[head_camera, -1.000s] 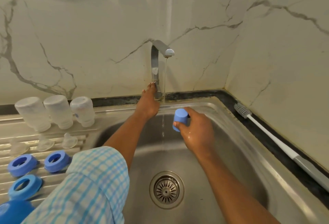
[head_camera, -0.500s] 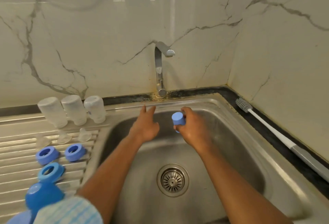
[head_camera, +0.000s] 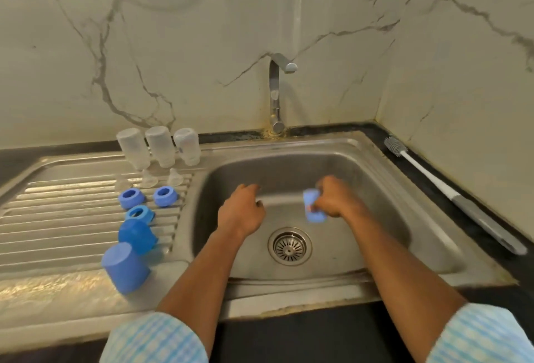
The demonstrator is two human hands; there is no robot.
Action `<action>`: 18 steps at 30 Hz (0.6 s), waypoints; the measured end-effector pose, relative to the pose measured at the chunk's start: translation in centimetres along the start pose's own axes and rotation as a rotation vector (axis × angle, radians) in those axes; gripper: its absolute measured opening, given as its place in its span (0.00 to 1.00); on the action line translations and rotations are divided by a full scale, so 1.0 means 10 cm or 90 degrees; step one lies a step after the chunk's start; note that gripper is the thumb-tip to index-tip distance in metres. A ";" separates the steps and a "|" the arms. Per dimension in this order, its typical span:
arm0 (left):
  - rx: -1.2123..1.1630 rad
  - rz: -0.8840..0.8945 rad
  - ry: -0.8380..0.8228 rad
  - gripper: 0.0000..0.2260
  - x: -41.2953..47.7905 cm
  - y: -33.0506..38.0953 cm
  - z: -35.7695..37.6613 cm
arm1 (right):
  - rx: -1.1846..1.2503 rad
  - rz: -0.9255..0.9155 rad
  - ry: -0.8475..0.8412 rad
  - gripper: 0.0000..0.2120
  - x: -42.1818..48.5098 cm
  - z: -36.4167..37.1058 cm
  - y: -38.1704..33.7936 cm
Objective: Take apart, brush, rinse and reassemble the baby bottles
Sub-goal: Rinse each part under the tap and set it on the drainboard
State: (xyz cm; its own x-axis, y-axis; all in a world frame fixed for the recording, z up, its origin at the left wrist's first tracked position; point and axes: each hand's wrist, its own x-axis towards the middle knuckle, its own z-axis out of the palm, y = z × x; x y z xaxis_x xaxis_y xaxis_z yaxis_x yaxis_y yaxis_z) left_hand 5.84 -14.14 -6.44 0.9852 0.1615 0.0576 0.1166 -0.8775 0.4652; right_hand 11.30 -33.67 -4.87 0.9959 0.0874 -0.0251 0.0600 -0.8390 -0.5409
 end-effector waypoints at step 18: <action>0.013 0.019 0.005 0.20 0.15 0.05 0.06 | 0.208 -0.091 0.379 0.17 0.22 -0.11 -0.11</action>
State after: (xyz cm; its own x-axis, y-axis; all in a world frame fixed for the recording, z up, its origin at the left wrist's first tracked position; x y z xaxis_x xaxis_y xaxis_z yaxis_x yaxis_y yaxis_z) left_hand 7.45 -14.55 -6.63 0.9872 0.1391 0.0781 0.0903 -0.8910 0.4450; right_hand 13.50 -33.13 -3.41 0.8534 -0.2032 0.4801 0.2621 -0.6288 -0.7321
